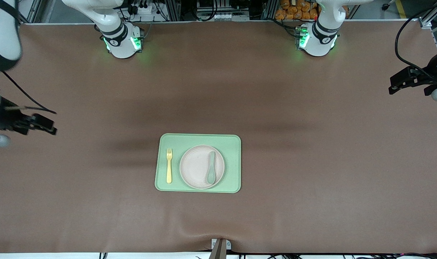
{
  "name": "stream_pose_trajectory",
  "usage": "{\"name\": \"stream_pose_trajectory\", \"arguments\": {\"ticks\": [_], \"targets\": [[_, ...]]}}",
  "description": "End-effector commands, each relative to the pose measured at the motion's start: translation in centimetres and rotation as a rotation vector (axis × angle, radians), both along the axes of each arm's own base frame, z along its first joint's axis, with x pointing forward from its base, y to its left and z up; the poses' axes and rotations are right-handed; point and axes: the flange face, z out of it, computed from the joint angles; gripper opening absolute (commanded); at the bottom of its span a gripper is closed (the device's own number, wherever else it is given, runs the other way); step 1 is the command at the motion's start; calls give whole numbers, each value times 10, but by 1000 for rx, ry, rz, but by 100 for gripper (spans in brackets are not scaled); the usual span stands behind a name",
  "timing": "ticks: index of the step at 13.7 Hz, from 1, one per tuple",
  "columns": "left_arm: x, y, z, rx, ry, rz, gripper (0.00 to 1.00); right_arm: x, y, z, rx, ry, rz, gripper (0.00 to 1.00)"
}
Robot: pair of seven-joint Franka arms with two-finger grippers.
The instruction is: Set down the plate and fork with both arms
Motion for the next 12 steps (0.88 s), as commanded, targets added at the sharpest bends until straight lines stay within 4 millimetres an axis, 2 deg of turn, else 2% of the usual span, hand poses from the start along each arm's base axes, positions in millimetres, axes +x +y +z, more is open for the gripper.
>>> {"name": "stream_pose_trajectory", "arguments": {"ticks": [1, 3, 5, 7, 9, 12], "targets": [[-5, -1, 8, -1, 0, -23, 100, -42, -9, 25, 3, -24, -10, 100], [-5, 2, 8, -4, 0, -18, 100, -68, -15, 45, 3, -62, -28, 100], [-5, 2, 8, -5, 0, -18, 100, -79, -24, 60, 1, -78, -44, 100], [-5, 2, 8, -5, 0, -17, 100, -72, -19, 73, -1, -104, -45, 100], [-5, 1, 8, -5, 0, -17, 100, -67, -4, 84, 5, -125, -90, 100], [-5, 3, 8, 2, 0, -18, 100, -62, 2, 89, 4, -112, -96, 100]]}}
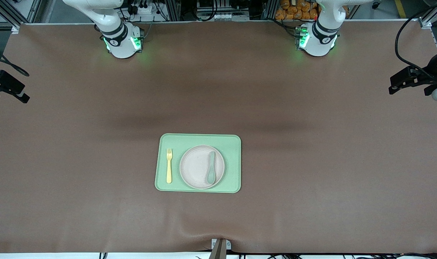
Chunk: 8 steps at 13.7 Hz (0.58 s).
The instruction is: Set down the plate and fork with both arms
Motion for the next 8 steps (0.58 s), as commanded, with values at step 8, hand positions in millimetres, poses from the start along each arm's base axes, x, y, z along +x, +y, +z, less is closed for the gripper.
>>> {"name": "stream_pose_trajectory", "arguments": {"ticks": [8], "targets": [[-5, 0, 6, 4, 3, -22, 100, 9, 17, 9, -65, 94, 23, 100]]}}
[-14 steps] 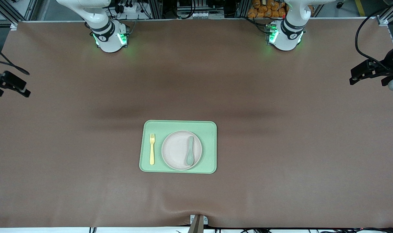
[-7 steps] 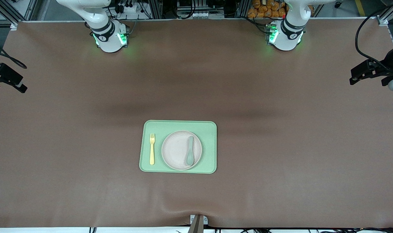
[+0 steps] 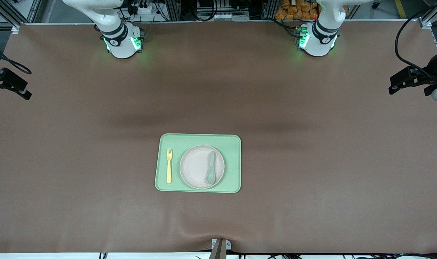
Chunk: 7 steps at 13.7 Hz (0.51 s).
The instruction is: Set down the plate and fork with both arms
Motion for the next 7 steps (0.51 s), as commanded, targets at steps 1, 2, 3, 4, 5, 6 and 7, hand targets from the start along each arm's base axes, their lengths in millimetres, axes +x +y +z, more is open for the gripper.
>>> {"name": "stream_pose_trajectory", "arguments": {"ticks": [1, 2, 3, 4, 5, 6, 7], "targets": [[-5, 1, 6, 5, 3, -21, 100, 8, 8, 8, -17, 37, -3, 100], [-5, 1, 6, 5, 3, -21, 100, 7, 9, 7, -11, 49, -1, 100], [-5, 1, 6, 5, 3, -21, 100, 7, 9, 7, -9, 49, -1, 100], [-5, 1, 6, 5, 3, -21, 100, 7, 9, 7, -9, 49, -1, 100], [-5, 1, 6, 5, 3, -21, 100, 7, 9, 7, -9, 49, 1, 100], [-5, 1, 6, 5, 3, -21, 100, 7, 9, 7, -9, 49, -1, 100], [-5, 1, 6, 5, 3, -21, 100, 7, 8, 7, -9, 49, -1, 100]]}}
